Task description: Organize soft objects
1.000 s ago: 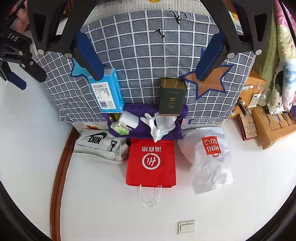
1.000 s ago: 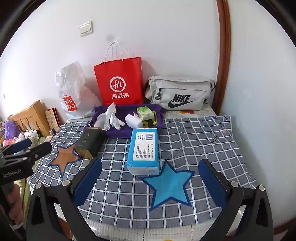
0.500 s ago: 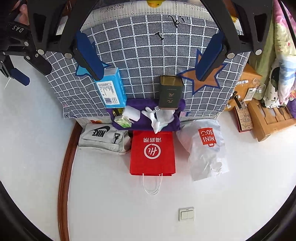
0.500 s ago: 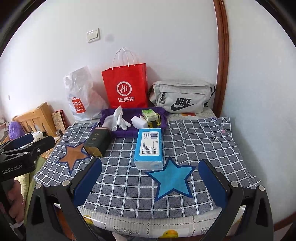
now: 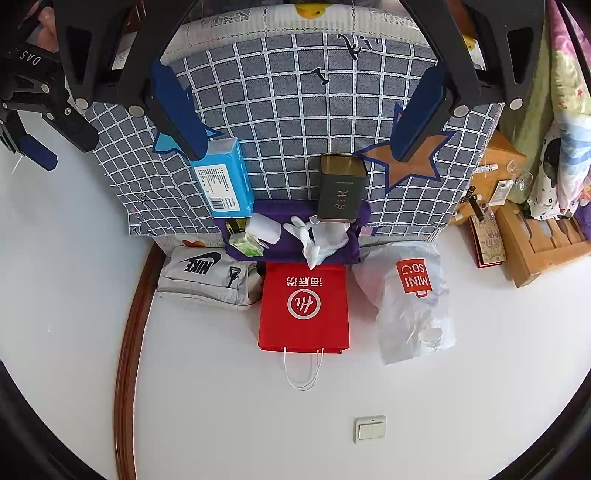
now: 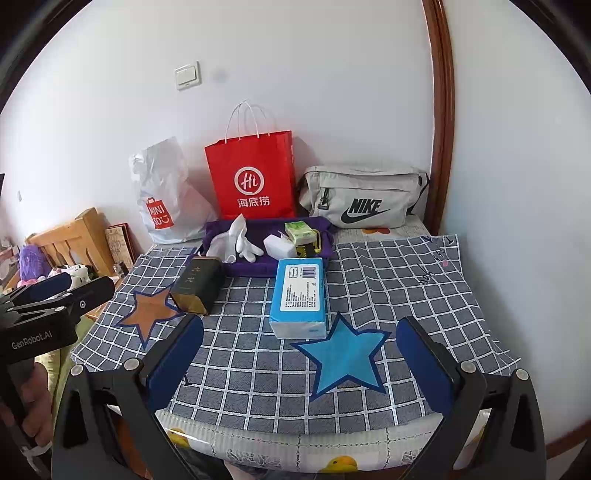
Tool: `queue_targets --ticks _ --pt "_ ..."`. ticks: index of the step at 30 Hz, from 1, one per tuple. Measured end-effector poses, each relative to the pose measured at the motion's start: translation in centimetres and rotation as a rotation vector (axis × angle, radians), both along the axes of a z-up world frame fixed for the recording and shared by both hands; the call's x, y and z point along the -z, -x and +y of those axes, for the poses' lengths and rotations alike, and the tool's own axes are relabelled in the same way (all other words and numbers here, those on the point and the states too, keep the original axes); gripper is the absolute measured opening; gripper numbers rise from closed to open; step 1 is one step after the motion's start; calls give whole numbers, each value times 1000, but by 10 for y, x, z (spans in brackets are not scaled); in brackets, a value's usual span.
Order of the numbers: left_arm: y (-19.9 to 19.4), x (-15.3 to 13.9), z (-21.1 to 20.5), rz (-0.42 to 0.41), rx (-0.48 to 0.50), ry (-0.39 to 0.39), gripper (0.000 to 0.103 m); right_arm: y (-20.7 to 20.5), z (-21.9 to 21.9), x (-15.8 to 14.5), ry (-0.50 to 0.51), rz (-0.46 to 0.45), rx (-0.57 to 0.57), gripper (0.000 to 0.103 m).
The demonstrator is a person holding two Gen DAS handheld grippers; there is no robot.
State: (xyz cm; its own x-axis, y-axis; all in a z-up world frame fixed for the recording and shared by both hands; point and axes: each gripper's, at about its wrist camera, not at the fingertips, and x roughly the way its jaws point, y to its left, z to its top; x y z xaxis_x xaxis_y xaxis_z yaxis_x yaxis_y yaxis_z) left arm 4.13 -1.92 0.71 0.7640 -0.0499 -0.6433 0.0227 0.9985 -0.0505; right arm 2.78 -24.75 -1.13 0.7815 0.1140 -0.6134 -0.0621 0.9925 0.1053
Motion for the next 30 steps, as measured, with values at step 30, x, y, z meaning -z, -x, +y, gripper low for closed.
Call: queue_targets --ticks 30 --pt "1 -1 1 -3 -7 0 100 1 4 -6 0 -12 -11 103"
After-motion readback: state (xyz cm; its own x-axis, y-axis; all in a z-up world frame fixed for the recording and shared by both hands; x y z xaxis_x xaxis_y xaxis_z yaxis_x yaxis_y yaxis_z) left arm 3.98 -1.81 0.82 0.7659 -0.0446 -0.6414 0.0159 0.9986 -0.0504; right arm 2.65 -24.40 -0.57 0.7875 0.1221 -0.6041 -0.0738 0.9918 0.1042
